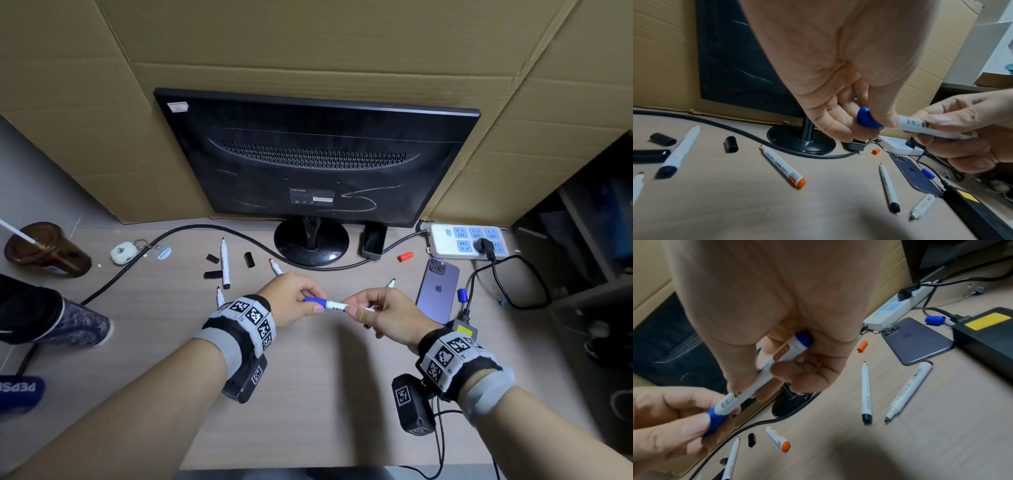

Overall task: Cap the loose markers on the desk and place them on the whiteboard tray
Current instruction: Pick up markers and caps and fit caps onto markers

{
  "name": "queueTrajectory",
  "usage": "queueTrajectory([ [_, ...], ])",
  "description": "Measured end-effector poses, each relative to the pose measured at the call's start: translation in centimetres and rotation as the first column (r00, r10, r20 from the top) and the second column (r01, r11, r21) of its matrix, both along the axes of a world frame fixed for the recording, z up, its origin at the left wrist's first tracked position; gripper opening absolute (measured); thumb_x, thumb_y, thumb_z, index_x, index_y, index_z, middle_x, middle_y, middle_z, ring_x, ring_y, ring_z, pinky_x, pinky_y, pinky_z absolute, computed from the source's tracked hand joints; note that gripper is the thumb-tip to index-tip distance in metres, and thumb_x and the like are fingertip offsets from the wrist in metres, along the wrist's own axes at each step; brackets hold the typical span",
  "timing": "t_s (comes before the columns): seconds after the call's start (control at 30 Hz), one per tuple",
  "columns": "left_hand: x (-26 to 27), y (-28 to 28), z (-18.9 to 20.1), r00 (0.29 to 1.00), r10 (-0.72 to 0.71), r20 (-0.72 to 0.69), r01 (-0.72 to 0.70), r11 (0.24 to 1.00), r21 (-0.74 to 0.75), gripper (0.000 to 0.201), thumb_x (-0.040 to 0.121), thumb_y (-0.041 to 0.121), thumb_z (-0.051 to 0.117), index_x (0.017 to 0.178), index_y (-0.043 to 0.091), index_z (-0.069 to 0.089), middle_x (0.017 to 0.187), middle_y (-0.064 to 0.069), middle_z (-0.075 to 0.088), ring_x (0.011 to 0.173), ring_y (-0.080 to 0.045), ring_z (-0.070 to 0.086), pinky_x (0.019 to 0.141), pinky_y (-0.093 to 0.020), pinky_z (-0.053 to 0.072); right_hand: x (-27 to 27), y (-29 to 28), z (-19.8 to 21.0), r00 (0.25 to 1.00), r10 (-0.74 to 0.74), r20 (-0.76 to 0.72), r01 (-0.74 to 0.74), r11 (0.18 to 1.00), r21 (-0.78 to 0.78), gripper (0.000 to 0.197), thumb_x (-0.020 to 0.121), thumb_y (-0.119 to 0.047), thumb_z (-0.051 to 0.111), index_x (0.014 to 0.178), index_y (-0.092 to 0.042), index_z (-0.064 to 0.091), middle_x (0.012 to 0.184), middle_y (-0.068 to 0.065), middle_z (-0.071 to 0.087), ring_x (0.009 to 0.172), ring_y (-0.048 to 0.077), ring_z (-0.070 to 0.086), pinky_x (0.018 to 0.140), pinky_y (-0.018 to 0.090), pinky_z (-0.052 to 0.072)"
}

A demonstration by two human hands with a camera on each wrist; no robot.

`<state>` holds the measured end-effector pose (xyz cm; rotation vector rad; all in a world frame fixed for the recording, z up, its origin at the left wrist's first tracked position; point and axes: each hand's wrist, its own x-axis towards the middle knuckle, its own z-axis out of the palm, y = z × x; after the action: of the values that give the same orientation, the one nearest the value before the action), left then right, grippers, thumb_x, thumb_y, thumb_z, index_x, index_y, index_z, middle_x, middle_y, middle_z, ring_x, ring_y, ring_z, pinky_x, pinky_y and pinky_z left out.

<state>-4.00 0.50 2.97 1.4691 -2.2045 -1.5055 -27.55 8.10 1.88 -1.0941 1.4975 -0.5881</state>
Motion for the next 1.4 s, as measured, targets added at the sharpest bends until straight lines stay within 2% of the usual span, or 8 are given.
queueTrajectory([
  [0.2, 2.1, 0.1, -2.8, 0.978, 0.129, 0.163, -0.115, 0.989, -0.093, 0.007, 0.087, 0.026, 0.076, 0.091, 0.028, 0.072, 0.095, 0.011, 0.066, 0.073, 0.002, 0.06, 0.075, -0.018, 0.046, -2.7, 1.1, -1.4, 0.971, -0.237, -0.042, 0.238, 0.971, 0.016, 0.012, 0.102, -0.015, 0.063, 0.103, -0.009, 0.074, 0.089, 0.003, 0.074, 0.062, 0.005, 0.059, 0.055, 0.014, 0.048],
  [0.33, 1.3, 1.4, -5.2, 0.963, 0.112, 0.243, -0.097, 0.993, -0.073, 0.006, 0.085, 0.031, 0.075, 0.09, 0.031, 0.071, 0.096, 0.013, 0.064, 0.076, -0.002, 0.061, 0.073, -0.021, 0.047, -5.0, 2.5, -3.2, 0.9, -0.421, -0.109, 0.417, 0.907, -0.06, 0.016, 0.103, -0.027, 0.062, 0.101, -0.014, 0.07, 0.094, 0.0, 0.078, 0.081, 0.015, 0.062, 0.076, 0.026, 0.046],
  [0.47, -0.7, 2.4, -7.8, 0.945, 0.115, 0.306, -0.101, 0.993, -0.06, 0.01, 0.086, 0.022, 0.071, 0.091, 0.029, 0.067, 0.097, 0.005, 0.067, 0.086, -0.015, 0.067, 0.082, -0.029, 0.056, -5.9, 4.2, -4.6, 0.862, -0.486, -0.144, 0.48, 0.874, -0.072, 0.004, 0.098, -0.017, 0.069, 0.097, -0.015, 0.072, 0.086, 0.001, 0.07, 0.073, 0.012, 0.059, 0.066, 0.021, 0.045],
  [0.63, -2.6, 2.7, -10.3, 0.907, 0.107, 0.407, -0.083, 0.994, -0.076, 0.01, 0.086, 0.016, 0.066, 0.095, 0.019, 0.068, 0.098, -0.003, 0.07, 0.09, -0.026, 0.068, 0.077, -0.032, 0.056, -5.8, 5.9, -5.7, 0.872, -0.478, -0.103, 0.485, 0.872, 0.068, 0.013, 0.093, -0.003, 0.071, 0.1, -0.013, 0.068, 0.078, 0.001, 0.063, 0.052, 0.008, 0.055, 0.043, 0.022, 0.045],
  [0.8, -2.9, 2.4, -11.2, 0.883, 0.146, 0.446, -0.125, 0.989, -0.076, 0.009, 0.086, 0.019, 0.07, 0.094, 0.017, 0.069, 0.096, -0.005, 0.072, 0.088, -0.027, 0.069, 0.078, -0.034, 0.058, -5.6, 6.9, -6.3, 0.899, -0.431, -0.077, 0.437, 0.882, 0.175, 0.021, 0.086, 0.005, 0.076, 0.102, -0.006, 0.068, 0.075, 0.003, 0.073, 0.072, 0.02, 0.07, 0.066, 0.031, 0.056],
  [0.97, -3.1, 2.2, -11.4, 0.893, 0.203, 0.402, -0.192, 0.979, -0.068, 0.02, 0.083, 0.023, 0.076, 0.098, 0.019, 0.063, 0.11, -0.005, 0.066, 0.094, -0.026, 0.066, 0.083, -0.034, 0.056, -5.1, 6.9, -6.4, 0.913, -0.403, -0.066, 0.408, 0.892, 0.193, 0.019, 0.086, -0.001, 0.079, 0.101, -0.009, 0.069, 0.091, 0.025, 0.077, 0.079, 0.025, 0.073, 0.065, 0.032, 0.058],
  [1.1, -4.6, 2.0, -9.7, 0.885, 0.234, 0.404, -0.171, 0.968, -0.186, 0.026, 0.085, 0.033, 0.072, 0.106, 0.024, 0.058, 0.118, 0.002, 0.049, 0.102, -0.025, 0.061, 0.084, -0.036, 0.055, -5.7, 6.4, -6.2, 0.889, -0.444, -0.11, 0.456, 0.88, 0.13, 0.015, 0.088, -0.005, 0.077, 0.098, -0.012, 0.069, 0.083, 0.006, 0.066, 0.073, 0.02, 0.064, 0.07, 0.037, 0.057],
  [1.4, -16.8, 0.9, -5.0, 0.972, -0.017, 0.232, 0.074, 0.969, -0.237, 0.004, 0.091, 0.03, 0.06, 0.092, 0.031, 0.064, 0.106, 0.006, 0.06, 0.086, -0.018, 0.066, 0.081, -0.034, 0.056, -12.7, 8.8, -4.5, 0.732, -0.671, -0.119, 0.678, 0.734, 0.033, 0.018, 0.086, -0.005, 0.075, 0.098, -0.017, 0.069, 0.079, -0.002, 0.064, 0.064, 0.016, 0.06, 0.064, 0.034, 0.054],
])
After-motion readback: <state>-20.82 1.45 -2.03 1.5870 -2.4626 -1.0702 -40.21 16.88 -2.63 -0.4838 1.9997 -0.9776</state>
